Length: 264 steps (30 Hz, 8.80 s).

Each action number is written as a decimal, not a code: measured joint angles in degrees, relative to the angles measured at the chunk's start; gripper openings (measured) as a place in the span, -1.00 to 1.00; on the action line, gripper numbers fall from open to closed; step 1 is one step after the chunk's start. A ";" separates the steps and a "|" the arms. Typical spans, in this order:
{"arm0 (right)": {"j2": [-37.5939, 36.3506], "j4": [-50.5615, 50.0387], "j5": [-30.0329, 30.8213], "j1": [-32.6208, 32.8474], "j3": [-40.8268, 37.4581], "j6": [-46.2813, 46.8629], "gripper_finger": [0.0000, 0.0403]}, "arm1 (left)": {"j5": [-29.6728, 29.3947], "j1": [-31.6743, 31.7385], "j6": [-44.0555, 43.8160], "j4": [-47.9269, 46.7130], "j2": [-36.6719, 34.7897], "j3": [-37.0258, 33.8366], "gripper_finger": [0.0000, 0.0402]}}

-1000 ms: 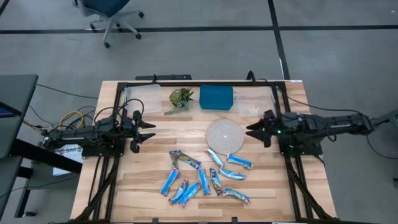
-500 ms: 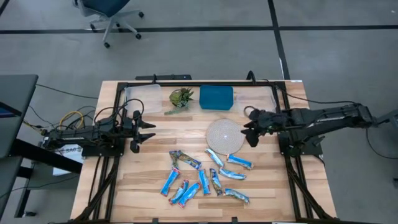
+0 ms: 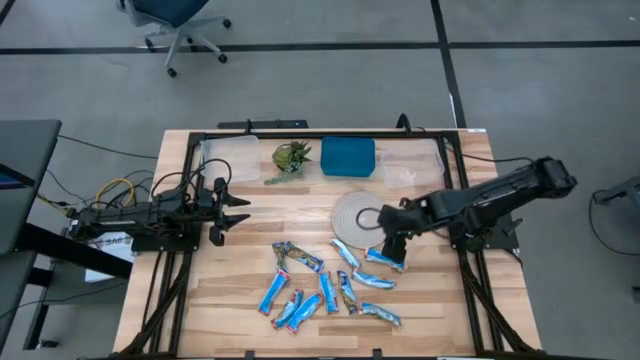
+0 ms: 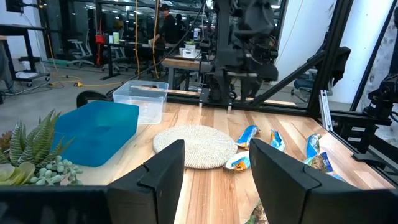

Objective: Pick and place Granola Bars by type
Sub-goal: Put the yellow granola bar into the right transparent bin

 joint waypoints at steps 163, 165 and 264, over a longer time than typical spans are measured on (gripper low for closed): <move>20.47 1.30 -4.37 12.40 13.72 1.23 0.07 | 0.00 -0.01 0.00 0.00 0.37 0.00 -0.14; 22.14 3.48 -4.52 12.38 13.76 1.23 0.07 | 0.02 -0.02 0.01 0.00 0.38 0.00 -0.14; 3.07 -17.00 10.76 -50.81 14.05 8.29 -0.62 | 0.02 -0.01 0.01 0.00 0.38 0.00 -0.14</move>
